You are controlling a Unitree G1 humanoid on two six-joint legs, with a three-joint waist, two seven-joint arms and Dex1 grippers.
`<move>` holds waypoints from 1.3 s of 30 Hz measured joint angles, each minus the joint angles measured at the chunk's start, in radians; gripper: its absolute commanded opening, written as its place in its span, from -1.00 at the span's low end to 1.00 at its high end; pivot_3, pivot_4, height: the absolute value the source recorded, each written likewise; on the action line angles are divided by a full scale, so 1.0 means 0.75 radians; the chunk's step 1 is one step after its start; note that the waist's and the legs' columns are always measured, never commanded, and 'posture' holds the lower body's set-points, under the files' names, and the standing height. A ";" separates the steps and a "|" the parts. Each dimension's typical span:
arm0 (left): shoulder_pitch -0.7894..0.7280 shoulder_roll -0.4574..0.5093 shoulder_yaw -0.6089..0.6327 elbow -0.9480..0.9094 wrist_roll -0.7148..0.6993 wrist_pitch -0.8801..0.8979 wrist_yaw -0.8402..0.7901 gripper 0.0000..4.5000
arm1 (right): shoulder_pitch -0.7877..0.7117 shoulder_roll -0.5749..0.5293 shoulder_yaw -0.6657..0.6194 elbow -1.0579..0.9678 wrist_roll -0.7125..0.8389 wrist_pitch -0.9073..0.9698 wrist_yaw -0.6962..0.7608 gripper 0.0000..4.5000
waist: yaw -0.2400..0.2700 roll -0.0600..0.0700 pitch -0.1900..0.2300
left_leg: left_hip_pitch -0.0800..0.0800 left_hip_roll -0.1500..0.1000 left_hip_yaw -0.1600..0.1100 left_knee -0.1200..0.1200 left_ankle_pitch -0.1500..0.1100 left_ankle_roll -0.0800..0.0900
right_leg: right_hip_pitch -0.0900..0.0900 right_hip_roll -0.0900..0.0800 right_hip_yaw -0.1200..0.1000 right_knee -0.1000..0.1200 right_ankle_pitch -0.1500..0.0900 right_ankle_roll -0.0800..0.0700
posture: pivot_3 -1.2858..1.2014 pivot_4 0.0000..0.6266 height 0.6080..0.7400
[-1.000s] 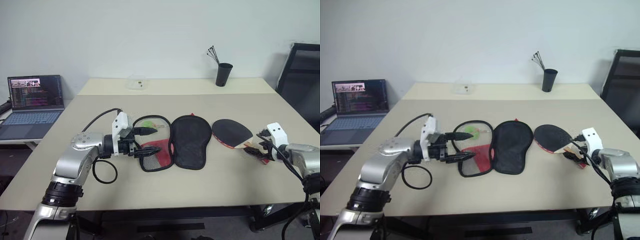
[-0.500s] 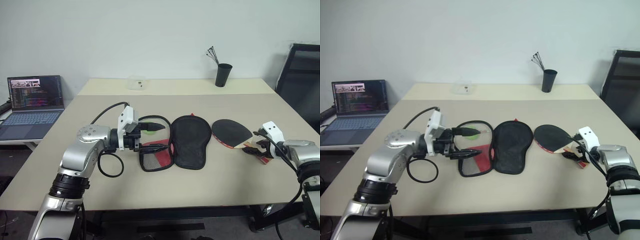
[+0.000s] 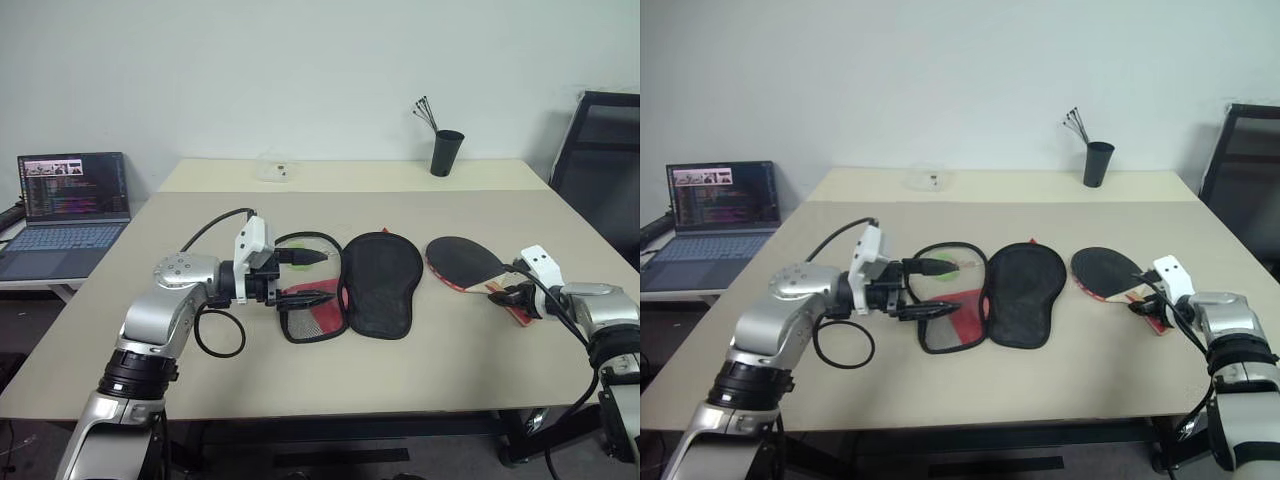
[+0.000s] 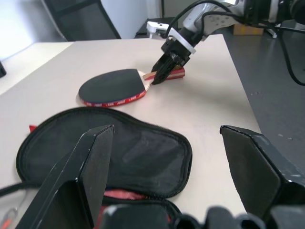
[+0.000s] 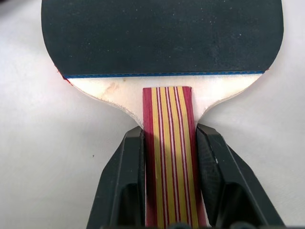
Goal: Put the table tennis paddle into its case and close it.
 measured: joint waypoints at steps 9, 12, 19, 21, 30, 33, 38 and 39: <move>0.108 0.032 0.053 -0.065 -0.014 0.011 0.055 0.73 | 0.231 0.028 -0.199 -0.603 0.112 0.416 -0.239 -0.51 | 0.007 0.002 0.001 | -0.008 -0.001 0.000 -0.002 0.000 0.000 | -0.009 -0.002 0.000 0.000 0.003 0.006 | 0.03 -0.52 1.00; 0.124 0.033 0.055 -0.101 -0.021 0.026 0.065 0.73 | 0.291 0.128 -0.280 -0.945 0.186 0.616 -0.342 -0.51 | -0.002 0.002 0.001 | -0.008 0.002 0.000 -0.002 0.000 0.000 | -0.010 0.000 0.000 0.001 0.003 0.006 | 0.03 -0.52 1.00; 0.149 0.037 0.055 -0.144 -0.024 0.036 0.086 0.73 | 0.311 0.603 -0.291 -1.458 0.305 0.985 -0.639 -0.51 | -0.003 0.003 0.001 | -0.008 0.006 0.000 -0.002 0.000 0.000 | -0.011 0.004 -0.001 0.003 0.003 0.005 | 0.03 -0.52 1.00; 0.152 0.039 0.057 -0.147 -0.024 0.036 0.091 0.73 | 0.305 0.690 -0.287 -1.489 0.304 1.025 -0.713 -0.51 | 0.005 0.003 0.001 | -0.008 0.004 0.000 -0.002 0.000 0.000 | -0.011 0.003 -0.001 0.001 0.003 0.005 | 0.03 -0.52 1.00; 0.164 0.040 0.056 -0.151 -0.024 0.037 0.097 0.73 | 0.281 0.878 -0.224 -1.402 0.262 0.951 -0.901 -0.51 | 0.003 0.003 0.001 | -0.008 0.003 0.000 -0.002 0.000 0.000 | -0.011 0.001 -0.001 0.001 0.003 0.004 | 0.03 -0.52 1.00; 0.165 0.040 0.056 -0.160 -0.024 0.037 0.106 0.73 | 0.276 0.884 -0.206 -1.342 0.255 0.893 -0.917 -0.51 | 0.000 0.003 0.001 | -0.008 0.003 0.000 -0.003 0.000 0.000 | -0.012 0.002 0.000 0.001 0.003 0.004 | 0.03 -0.52 1.00; 0.173 0.040 0.056 -0.170 -0.024 0.037 0.121 0.73 | 0.274 0.892 -0.170 -1.282 0.235 0.830 -0.937 -0.51 | -0.001 0.003 0.001 | -0.008 0.003 0.000 -0.003 0.000 0.000 | -0.012 0.002 0.000 0.001 0.003 0.004 | 0.03 -0.52 1.00; 0.175 0.040 0.056 -0.170 -0.024 0.037 0.122 0.73 | 0.274 0.898 -0.166 -1.277 0.233 0.825 -0.939 -0.51 | -0.002 0.003 0.001 | -0.008 0.003 0.000 -0.003 0.000 0.000 | -0.012 0.002 0.000 0.001 0.003 0.004 | 0.03 -0.52 1.00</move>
